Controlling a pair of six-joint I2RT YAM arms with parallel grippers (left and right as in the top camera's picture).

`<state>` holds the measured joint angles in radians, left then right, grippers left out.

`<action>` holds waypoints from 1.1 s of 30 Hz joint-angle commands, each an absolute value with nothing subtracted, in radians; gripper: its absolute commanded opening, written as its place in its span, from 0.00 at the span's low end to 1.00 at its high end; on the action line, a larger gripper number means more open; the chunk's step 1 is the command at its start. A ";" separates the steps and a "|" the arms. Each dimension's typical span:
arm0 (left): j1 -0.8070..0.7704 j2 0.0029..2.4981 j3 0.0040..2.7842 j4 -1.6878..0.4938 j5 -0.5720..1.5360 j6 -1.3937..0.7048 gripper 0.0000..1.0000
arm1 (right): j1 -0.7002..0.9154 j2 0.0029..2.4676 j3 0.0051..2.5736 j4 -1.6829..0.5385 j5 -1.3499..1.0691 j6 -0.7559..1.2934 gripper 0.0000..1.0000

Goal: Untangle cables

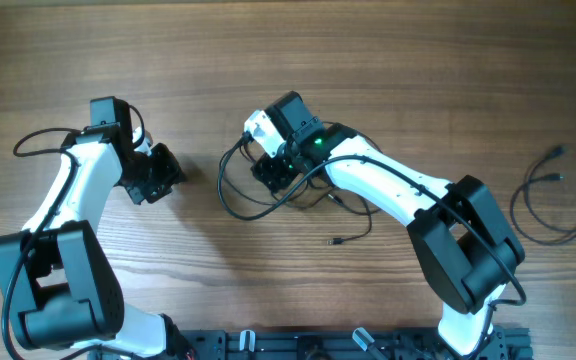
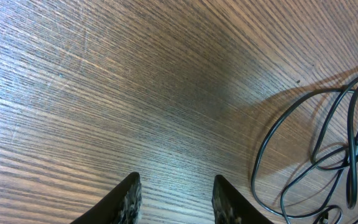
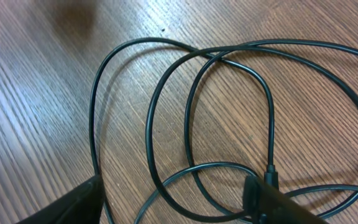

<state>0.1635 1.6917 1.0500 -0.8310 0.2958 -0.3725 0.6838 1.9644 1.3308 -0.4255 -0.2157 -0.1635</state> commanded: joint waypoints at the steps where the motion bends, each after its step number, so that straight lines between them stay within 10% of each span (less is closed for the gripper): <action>1: 0.159 1.676 1.053 -0.835 0.286 -0.375 0.39 | 0.683 1.996 1.328 -0.419 -0.202 -0.124 0.56; 33: 0.159 1.676 1.053 -0.843 0.287 -0.375 0.39 | 0.683 2.006 1.327 -0.428 -0.202 -0.049 0.40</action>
